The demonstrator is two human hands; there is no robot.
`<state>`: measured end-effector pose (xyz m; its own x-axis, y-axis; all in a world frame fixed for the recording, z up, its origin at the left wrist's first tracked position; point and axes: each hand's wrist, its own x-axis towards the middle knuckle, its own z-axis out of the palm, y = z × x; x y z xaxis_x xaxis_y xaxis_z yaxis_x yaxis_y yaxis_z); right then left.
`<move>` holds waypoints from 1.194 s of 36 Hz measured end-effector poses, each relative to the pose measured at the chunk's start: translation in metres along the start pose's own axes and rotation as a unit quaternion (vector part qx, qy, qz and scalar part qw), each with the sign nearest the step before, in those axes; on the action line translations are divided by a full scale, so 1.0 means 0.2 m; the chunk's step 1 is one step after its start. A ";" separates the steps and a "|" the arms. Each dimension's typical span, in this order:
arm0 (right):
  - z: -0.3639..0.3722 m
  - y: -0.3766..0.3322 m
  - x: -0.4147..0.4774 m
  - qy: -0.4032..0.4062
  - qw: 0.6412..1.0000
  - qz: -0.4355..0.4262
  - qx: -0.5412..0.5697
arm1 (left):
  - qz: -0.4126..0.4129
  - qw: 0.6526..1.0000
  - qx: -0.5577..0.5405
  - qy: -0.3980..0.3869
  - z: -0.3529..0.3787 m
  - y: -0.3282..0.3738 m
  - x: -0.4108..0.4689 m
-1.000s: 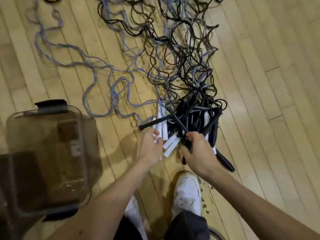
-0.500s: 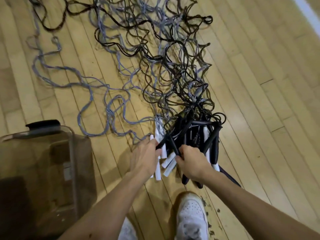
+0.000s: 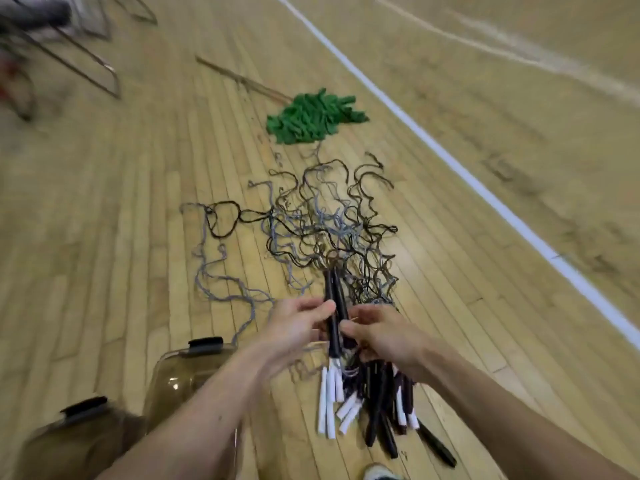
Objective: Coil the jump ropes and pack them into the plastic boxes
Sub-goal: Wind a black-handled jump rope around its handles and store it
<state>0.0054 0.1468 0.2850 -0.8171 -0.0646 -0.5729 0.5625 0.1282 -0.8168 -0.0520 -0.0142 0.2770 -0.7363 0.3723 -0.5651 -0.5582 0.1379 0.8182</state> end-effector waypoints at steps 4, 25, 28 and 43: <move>0.05 -0.48 -0.34 0.013 0.993 -0.117 -0.020 | 0.129 0.991 0.022 0.037 0.00 0.47 -0.43; 0.42 -1.32 -2.25 -0.221 0.906 -0.362 0.003 | 0.496 0.856 0.086 0.115 0.36 1.12 -2.49; 0.47 -1.29 -2.44 -0.234 0.891 -0.389 -0.019 | 0.511 0.848 0.071 0.125 0.44 1.08 -2.65; 0.66 -1.12 -2.85 -0.261 0.868 -0.407 -0.117 | 0.667 0.626 0.236 0.328 0.41 0.95 -3.09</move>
<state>0.3625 0.0248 0.7861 -0.7290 -0.6594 0.1835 -0.2639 0.0234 -0.9643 0.3278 -0.1423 0.7909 -0.5115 0.0096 0.8593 0.7822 0.4191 0.4609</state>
